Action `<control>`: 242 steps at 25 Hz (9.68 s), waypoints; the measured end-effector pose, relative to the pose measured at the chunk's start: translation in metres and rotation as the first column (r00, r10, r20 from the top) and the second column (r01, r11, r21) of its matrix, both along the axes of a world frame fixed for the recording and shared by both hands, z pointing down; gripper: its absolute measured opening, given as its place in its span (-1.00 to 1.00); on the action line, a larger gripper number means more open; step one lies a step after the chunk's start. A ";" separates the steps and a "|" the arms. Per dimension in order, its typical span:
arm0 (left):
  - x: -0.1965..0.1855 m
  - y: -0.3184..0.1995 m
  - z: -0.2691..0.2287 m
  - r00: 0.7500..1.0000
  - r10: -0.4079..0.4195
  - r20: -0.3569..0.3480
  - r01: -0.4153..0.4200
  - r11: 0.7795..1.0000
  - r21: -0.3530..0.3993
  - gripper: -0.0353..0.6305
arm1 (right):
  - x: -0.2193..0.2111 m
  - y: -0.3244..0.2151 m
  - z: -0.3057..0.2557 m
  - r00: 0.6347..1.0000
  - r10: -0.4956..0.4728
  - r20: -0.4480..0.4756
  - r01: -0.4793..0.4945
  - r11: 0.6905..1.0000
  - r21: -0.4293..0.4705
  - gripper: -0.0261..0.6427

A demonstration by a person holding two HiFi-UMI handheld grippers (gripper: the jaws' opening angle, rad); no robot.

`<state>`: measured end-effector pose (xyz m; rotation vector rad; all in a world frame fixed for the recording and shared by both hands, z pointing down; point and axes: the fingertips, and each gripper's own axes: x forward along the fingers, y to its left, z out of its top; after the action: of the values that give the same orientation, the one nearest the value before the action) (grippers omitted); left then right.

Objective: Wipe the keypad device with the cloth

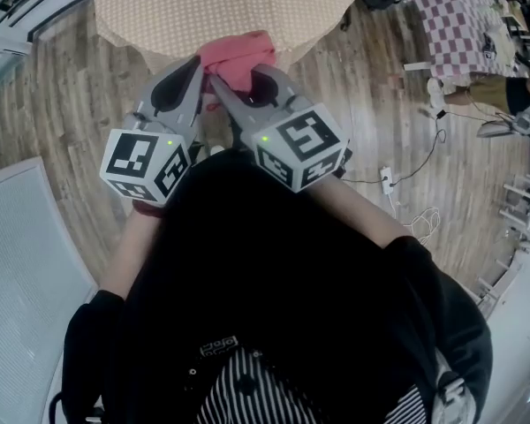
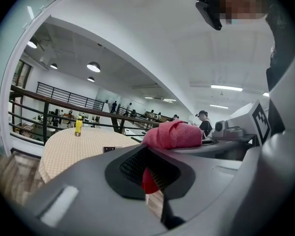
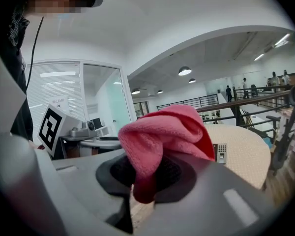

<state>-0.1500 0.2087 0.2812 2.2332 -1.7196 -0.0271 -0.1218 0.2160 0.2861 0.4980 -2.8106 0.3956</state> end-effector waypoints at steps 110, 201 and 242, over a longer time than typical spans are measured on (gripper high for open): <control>-0.097 -0.536 0.187 0.878 0.478 -0.022 -0.423 0.753 -0.504 -0.93 | -0.108 -0.522 0.184 0.957 0.230 -0.177 -0.282 0.882 -0.378 -0.71; -0.098 -0.542 0.293 0.782 0.623 0.020 -0.440 0.574 -0.691 -0.93 | -0.097 -0.495 0.340 0.932 0.072 -0.356 -0.231 0.872 -0.431 -0.70; -0.115 -0.536 0.261 0.944 0.324 0.055 -0.240 0.794 -0.559 -0.93 | -0.071 -0.460 0.291 0.931 -0.048 -0.361 -0.119 0.897 -0.425 -0.70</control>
<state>-0.2652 -0.3270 0.5423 2.0482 -1.2193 0.6380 -0.1931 -0.2441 0.5770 0.4628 -2.2589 0.8324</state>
